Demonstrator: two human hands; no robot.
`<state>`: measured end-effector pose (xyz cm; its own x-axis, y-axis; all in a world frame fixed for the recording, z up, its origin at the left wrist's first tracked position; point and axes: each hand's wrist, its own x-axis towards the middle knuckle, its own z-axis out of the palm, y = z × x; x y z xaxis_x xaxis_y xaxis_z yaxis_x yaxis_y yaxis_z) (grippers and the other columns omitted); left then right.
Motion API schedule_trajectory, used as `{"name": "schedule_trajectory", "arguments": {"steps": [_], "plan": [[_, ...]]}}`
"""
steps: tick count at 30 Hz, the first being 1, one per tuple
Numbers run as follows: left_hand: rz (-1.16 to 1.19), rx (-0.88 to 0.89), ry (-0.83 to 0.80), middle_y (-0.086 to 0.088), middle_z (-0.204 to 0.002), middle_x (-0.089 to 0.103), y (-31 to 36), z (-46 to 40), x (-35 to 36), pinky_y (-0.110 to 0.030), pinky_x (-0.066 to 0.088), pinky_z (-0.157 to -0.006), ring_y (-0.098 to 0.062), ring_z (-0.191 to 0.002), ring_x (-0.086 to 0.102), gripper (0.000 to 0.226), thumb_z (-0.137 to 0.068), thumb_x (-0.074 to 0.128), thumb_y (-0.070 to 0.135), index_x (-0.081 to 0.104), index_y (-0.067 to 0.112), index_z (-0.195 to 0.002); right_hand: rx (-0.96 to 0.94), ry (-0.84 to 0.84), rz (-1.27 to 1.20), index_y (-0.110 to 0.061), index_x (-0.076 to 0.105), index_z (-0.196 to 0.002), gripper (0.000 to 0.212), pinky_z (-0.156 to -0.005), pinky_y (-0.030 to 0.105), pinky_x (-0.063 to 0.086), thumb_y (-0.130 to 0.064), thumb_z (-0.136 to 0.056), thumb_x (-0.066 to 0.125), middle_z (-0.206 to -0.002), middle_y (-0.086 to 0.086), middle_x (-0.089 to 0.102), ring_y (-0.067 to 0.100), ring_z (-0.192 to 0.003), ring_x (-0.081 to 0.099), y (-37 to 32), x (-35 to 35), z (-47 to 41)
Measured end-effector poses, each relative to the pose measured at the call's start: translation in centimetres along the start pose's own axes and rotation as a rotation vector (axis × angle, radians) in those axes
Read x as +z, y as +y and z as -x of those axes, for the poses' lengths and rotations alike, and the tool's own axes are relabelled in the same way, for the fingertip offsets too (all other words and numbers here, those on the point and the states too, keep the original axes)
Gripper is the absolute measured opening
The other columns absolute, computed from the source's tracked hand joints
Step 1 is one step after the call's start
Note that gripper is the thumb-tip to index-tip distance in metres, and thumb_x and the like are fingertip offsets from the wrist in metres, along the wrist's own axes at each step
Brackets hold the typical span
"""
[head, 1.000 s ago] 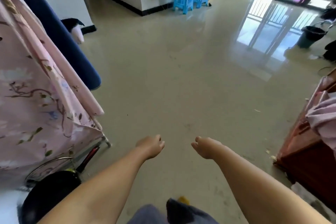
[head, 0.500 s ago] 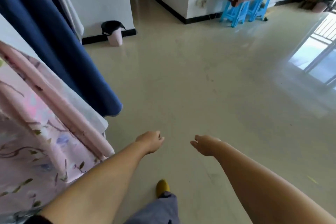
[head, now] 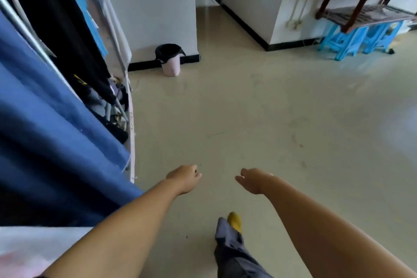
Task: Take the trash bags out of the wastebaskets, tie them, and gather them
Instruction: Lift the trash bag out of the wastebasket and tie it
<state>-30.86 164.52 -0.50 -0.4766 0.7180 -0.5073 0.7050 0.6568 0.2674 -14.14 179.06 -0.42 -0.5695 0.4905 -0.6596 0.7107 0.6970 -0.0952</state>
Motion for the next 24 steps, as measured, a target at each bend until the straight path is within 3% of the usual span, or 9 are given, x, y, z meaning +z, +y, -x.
{"name": "schedule_trajectory", "arguments": {"steps": [6,10,14,24], "plan": [[0.126,-0.089,0.022,-0.011,-0.114,0.062,1.8,-13.1,-7.6,-0.030,0.041,-0.078,-0.027,-0.101,0.058,0.032,-0.096,0.036,0.040,0.054,0.015,-0.104,-0.061,0.007,0.111,-0.010,0.032,-0.142,0.055,-0.106,0.043,0.038,-0.045,-0.100,0.024,-0.144,0.015,0.044,0.034,-0.130,0.044,2.5,-12.7,-12.9],[0.200,-0.114,0.027,-0.009,-0.110,0.062,2.2,-20.2,-12.8,-0.031,0.042,-0.078,-0.025,-0.092,0.055,0.032,-0.095,0.037,0.037,0.055,0.013,-0.107,-0.097,-0.001,0.161,-0.011,0.034,-0.141,0.054,-0.105,0.042,0.038,-0.044,-0.100,0.023,-0.143,0.014,0.044,0.032,-0.129,0.045,2.2,-20.3,-20.2],[0.241,-0.184,0.001,-0.004,-0.099,0.056,-0.5,-27.7,-17.6,-0.034,0.044,-0.079,-0.027,-0.094,0.057,0.033,-0.096,0.034,0.040,0.053,0.014,-0.106,-0.127,-0.001,0.188,-0.011,0.038,-0.136,0.051,-0.100,0.041,0.040,-0.044,-0.100,0.024,-0.139,0.014,0.049,0.032,-0.125,0.049,0.2,-26.4,-27.9],[0.194,-0.183,0.044,-0.009,-0.111,0.062,-9.4,-48.6,-34.4,-0.032,0.045,-0.083,-0.027,-0.100,0.059,0.035,-0.096,0.035,0.039,0.055,0.013,-0.108,-0.109,0.032,0.070,-0.010,0.035,-0.140,0.053,-0.104,0.040,0.038,-0.043,-0.101,0.024,-0.143,0.016,0.045,0.032,-0.129,0.045,-6.9,-42.9,-47.8]]}}
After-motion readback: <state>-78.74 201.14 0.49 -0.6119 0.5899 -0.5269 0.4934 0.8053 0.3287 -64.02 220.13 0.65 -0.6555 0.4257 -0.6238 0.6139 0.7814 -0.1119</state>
